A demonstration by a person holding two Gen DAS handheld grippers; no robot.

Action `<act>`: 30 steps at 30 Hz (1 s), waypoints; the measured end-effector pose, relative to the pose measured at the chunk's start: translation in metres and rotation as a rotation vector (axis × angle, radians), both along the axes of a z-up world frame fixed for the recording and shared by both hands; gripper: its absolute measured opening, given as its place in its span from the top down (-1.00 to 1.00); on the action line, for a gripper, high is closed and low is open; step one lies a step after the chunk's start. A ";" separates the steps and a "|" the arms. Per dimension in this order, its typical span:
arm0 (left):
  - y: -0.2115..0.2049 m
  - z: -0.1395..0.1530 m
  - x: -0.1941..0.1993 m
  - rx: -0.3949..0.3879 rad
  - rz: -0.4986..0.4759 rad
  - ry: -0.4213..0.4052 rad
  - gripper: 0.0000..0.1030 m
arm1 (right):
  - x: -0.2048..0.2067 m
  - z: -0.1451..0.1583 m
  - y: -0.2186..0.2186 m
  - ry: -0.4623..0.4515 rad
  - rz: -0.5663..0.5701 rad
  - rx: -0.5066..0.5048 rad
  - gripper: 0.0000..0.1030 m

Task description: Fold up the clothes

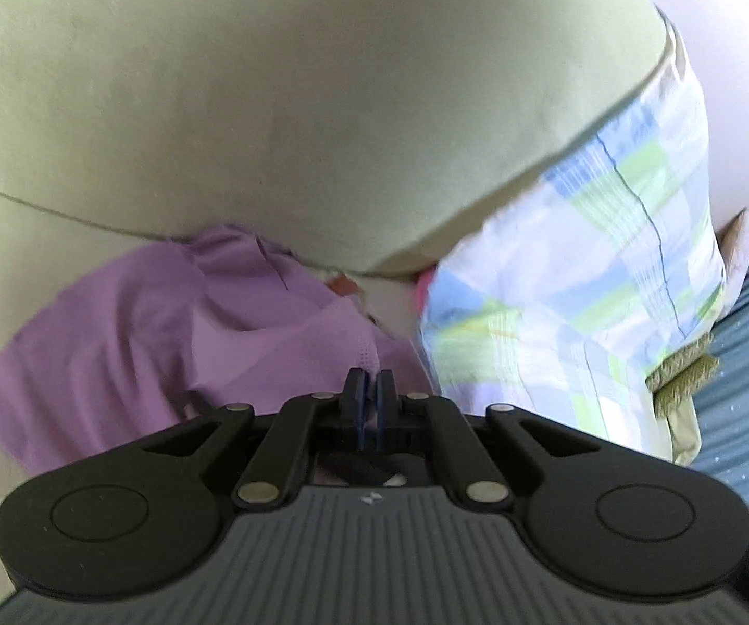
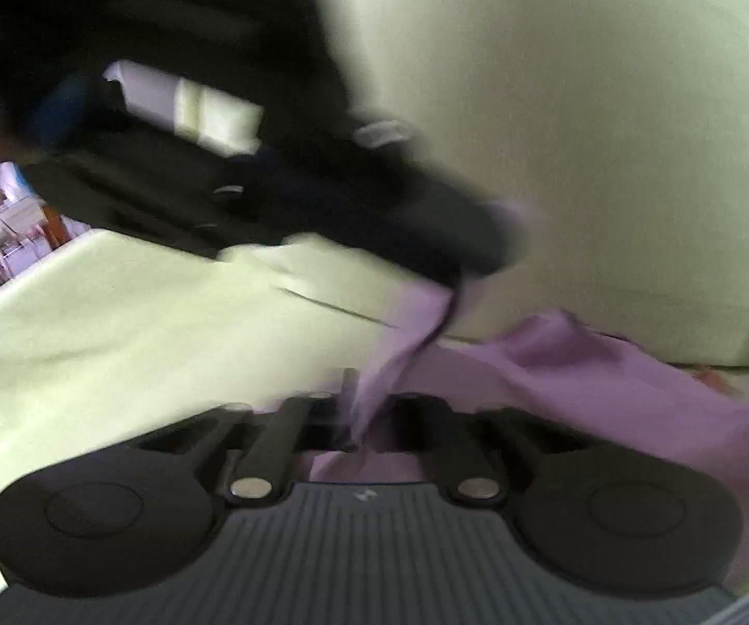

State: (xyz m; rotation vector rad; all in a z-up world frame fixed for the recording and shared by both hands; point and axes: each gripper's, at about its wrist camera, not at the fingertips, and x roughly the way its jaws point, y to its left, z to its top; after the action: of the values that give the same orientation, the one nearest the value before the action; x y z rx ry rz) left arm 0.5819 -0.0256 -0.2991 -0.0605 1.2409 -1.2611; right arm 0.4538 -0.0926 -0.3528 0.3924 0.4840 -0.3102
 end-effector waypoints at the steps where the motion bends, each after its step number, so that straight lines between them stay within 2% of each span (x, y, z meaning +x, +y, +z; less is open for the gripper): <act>1: 0.004 0.002 -0.005 -0.008 0.027 -0.001 0.78 | -0.019 0.008 -0.012 -0.013 -0.023 0.028 0.99; 4: 0.020 0.000 -0.030 0.053 0.141 -0.097 0.70 | -0.079 0.046 -0.048 -0.067 -0.098 0.114 0.98; 5: 0.024 -0.003 -0.037 0.069 0.169 -0.102 0.70 | -0.093 0.060 -0.057 -0.095 -0.113 0.130 0.98; 7: 0.040 -0.011 -0.066 0.137 0.279 -0.067 0.70 | -0.116 0.094 -0.072 -0.171 -0.123 0.113 0.98; 9: 0.048 -0.009 -0.093 0.153 0.332 0.007 0.70 | -0.150 0.134 -0.085 -0.252 -0.143 0.086 0.98; 10: 0.049 -0.003 -0.110 0.147 0.347 0.019 0.70 | -0.173 0.150 -0.090 -0.276 -0.162 0.080 0.98; 12: 0.040 0.015 -0.145 0.147 0.318 0.006 0.70 | -0.217 0.177 -0.099 -0.308 -0.199 0.069 0.98; 15: 0.016 0.039 -0.202 0.150 0.240 -0.015 0.65 | -0.321 0.196 -0.114 -0.224 -0.316 0.080 0.98; 17: -0.001 0.051 -0.235 0.154 0.192 -0.026 0.53 | -0.396 0.191 -0.126 -0.083 -0.445 0.040 0.98; 19: -0.037 0.048 -0.287 0.176 0.121 -0.044 0.32 | -0.462 0.170 -0.146 0.076 -0.586 0.020 0.98; 20: -0.056 0.047 -0.314 0.187 0.085 -0.052 0.30 | -0.489 0.152 -0.161 0.165 -0.647 0.034 0.88; 21: -0.073 0.043 -0.335 0.191 0.053 -0.056 0.29 | -0.515 0.129 -0.177 0.284 -0.707 0.060 0.61; 22: -0.091 0.039 -0.356 0.194 0.021 -0.059 0.28 | -0.537 0.106 -0.192 0.411 -0.761 0.093 0.10; 24: -0.131 0.031 -0.397 0.217 -0.061 -0.096 0.28 | -0.577 0.073 -0.211 0.554 -0.830 0.182 0.12; 25: -0.150 0.028 -0.416 0.233 -0.108 -0.124 0.27 | -0.597 0.063 -0.215 0.565 -0.848 0.232 0.12; 27: -0.184 0.025 -0.444 0.248 -0.217 -0.230 0.27 | -0.636 0.048 -0.213 0.523 -0.866 0.333 0.10; 30: -0.234 0.022 -0.487 0.254 -0.483 -0.517 0.27 | -0.659 0.041 -0.198 0.506 -0.846 0.378 -0.04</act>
State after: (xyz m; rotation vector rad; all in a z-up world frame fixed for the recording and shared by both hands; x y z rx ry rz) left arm 0.0948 -0.2596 -0.2768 0.7447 0.9731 -1.3949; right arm -0.2055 -0.2910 -0.3115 0.8934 0.8643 -1.1641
